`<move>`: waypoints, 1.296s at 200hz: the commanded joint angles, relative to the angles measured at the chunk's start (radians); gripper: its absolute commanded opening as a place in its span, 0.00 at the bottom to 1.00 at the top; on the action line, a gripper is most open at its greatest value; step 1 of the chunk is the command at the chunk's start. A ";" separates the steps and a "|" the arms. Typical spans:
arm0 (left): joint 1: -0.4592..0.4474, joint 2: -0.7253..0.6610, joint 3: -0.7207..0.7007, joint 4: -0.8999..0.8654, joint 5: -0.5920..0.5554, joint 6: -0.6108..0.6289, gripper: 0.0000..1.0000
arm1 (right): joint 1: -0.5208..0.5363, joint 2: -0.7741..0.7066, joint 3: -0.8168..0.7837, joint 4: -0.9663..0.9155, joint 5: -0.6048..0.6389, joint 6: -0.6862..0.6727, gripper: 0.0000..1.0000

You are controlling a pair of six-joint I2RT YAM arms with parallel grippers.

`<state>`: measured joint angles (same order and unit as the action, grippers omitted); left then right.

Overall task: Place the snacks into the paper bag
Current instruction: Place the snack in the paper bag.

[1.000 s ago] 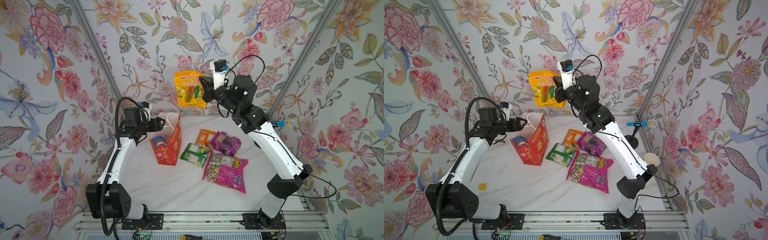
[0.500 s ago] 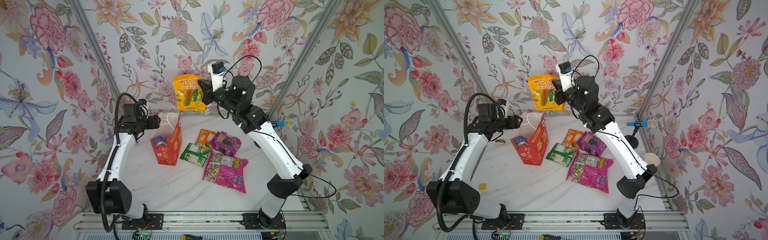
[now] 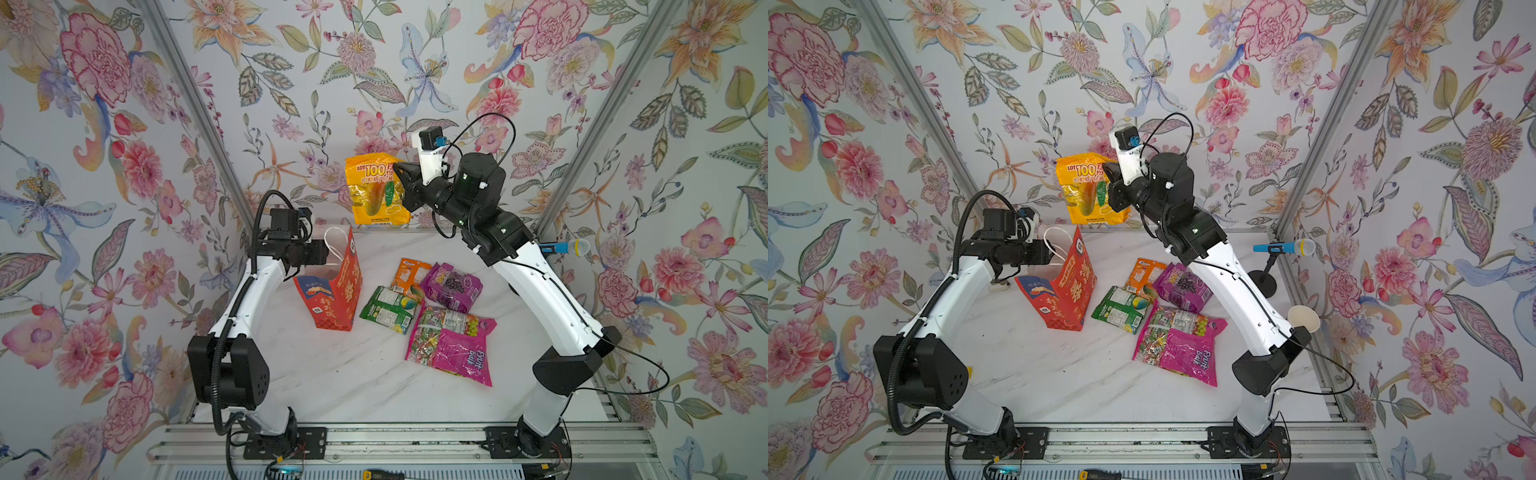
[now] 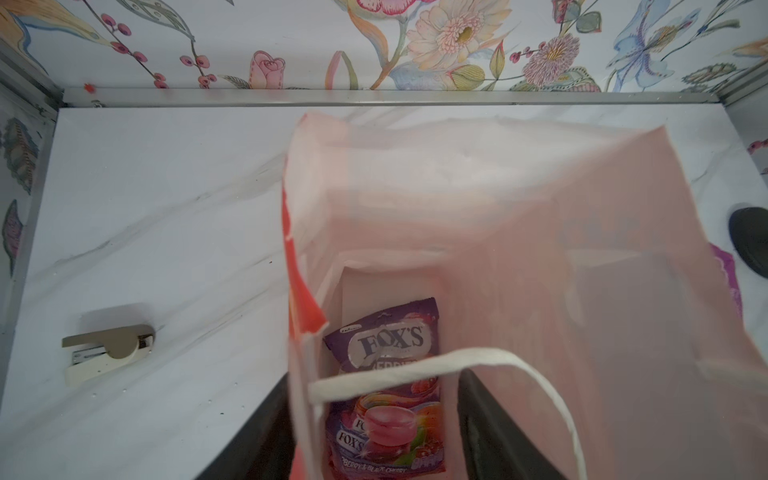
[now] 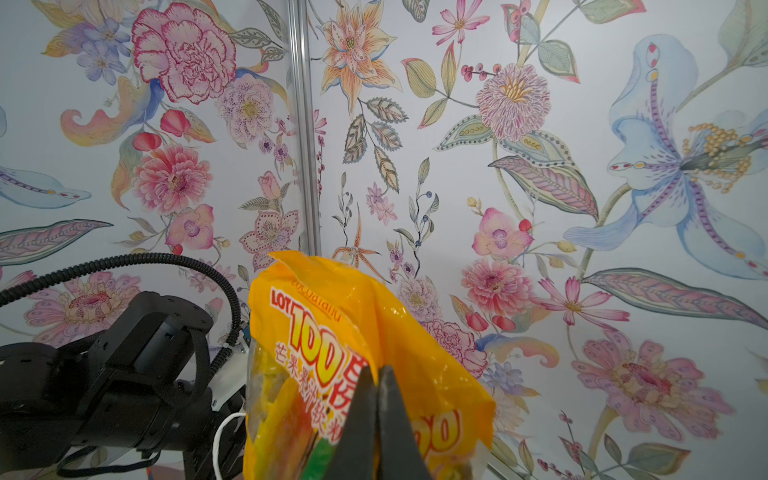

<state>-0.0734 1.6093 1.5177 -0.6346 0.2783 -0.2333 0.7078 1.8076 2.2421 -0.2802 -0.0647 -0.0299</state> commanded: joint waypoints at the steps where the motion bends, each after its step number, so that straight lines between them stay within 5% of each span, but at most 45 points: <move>1: -0.008 -0.003 0.023 -0.031 -0.022 0.013 0.48 | -0.017 0.037 0.044 0.128 -0.044 0.010 0.00; 35: -0.015 -0.018 0.024 0.000 0.020 -0.002 0.37 | -0.030 0.107 0.124 0.126 -0.103 0.025 0.00; 142: -0.051 -0.029 0.022 0.082 0.134 -0.053 0.23 | -0.055 0.255 0.233 0.309 -0.253 0.079 0.00; 259: -0.052 -0.029 0.030 0.107 0.183 -0.072 0.12 | -0.120 0.308 0.146 0.375 -0.534 0.168 0.00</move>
<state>-0.1181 1.6024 1.5192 -0.5518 0.4202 -0.2886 0.5911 2.1254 2.3863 -0.0284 -0.5446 0.1329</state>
